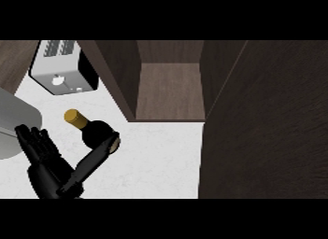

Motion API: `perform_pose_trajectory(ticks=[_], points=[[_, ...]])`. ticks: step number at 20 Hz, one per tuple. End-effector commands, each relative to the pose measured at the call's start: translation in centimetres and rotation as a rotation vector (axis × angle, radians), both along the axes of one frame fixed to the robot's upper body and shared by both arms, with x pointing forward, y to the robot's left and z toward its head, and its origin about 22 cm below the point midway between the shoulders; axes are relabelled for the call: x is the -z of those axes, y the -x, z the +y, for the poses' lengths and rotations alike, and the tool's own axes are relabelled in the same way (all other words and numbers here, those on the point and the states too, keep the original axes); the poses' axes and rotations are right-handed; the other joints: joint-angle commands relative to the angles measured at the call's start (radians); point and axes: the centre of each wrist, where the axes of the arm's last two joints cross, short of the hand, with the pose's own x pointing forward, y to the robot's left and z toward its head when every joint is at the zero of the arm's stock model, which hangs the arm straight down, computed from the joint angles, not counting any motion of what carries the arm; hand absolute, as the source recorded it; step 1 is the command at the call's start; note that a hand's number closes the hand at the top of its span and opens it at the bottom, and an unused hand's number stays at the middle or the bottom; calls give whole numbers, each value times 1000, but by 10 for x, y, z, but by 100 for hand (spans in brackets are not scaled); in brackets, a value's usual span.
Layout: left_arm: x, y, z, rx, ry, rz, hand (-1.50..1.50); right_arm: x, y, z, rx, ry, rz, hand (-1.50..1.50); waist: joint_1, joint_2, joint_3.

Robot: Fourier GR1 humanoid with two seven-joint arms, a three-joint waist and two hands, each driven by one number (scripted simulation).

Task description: Pick up the wine, place it into the cabinet and close the cabinet

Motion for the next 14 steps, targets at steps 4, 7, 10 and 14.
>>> perform_pose_trajectory(ticks=[4, 7, 10, 14], points=[[36, 4, 24, -4, 12, 36, -150, 1, -5, -12, 6, 8, 7, -150, 0, 1, 0], [52, 6, 34, -9, 18, 51, -150, 6, -2, 6, -2, 16, 2, -150, 1, 0, 0], [44, 14, 34, 4, 25, 46, -150, -8, 11, 10, 5, -5, -4, -150, 1, 0, 1], [71, 11, 23, 11, 32, 47, -150, -12, 7, -3, 15, -2, 1, -150, 0, 0, 1]])
